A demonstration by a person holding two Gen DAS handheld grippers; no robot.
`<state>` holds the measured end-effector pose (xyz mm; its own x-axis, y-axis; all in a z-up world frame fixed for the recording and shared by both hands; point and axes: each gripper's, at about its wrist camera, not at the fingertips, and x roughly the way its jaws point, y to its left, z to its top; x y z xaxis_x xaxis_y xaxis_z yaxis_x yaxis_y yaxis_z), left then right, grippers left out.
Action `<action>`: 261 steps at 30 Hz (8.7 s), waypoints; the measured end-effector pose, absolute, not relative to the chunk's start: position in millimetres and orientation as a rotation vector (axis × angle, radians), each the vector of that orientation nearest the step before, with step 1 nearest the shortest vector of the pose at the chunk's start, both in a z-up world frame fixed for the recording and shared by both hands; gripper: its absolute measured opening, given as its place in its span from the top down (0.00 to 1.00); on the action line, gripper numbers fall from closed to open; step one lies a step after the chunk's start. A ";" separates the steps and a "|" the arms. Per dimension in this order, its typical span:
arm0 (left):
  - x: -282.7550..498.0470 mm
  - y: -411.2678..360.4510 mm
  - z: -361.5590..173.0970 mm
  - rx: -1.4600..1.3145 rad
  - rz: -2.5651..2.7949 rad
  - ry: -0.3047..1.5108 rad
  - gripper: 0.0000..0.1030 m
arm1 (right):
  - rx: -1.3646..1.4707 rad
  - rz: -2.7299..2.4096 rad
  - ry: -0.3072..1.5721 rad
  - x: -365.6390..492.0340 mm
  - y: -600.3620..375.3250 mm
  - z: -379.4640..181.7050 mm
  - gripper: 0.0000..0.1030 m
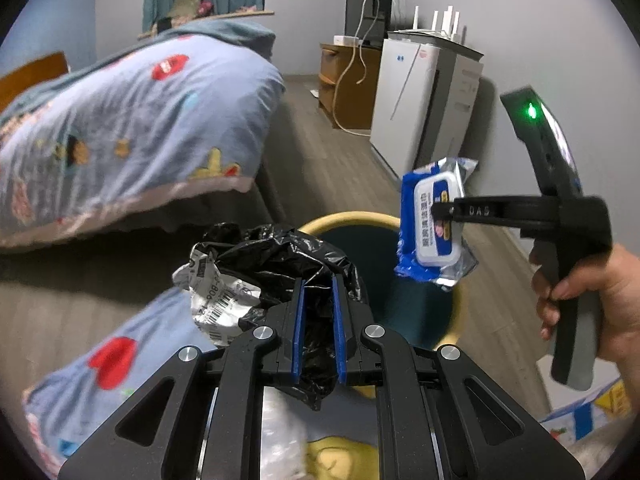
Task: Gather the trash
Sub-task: 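Carry the black bag and wipes pack over the bin and open both grippers, then move both open grippers back toward the remaining trash on the cushion, then grasp the clear plastic bag with the right gripper while the left gripper grasps the blue paper, then carry the clear bag and blue paper over the bin and open both grippers, then move both open grippers back over the cushion toward the purple bottle and medicine box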
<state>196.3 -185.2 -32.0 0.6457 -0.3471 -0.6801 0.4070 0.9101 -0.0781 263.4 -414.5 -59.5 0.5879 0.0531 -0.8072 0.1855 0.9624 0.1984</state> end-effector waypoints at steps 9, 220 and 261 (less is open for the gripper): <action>215.2 -221.5 -65.7 0.105 -0.532 0.809 0.87 | 0.348 -0.089 1.030 267.2 -422.3 -86.9 0.82; 253.1 -239.7 -70.8 0.084 -0.481 0.863 0.67 | 0.210 -0.028 1.049 274.6 -405.3 -69.3 0.83; 137.5 -28.4 -3.5 0.082 -0.103 0.799 0.06 | 0.075 0.106 0.911 220.9 -287.7 4.1 0.06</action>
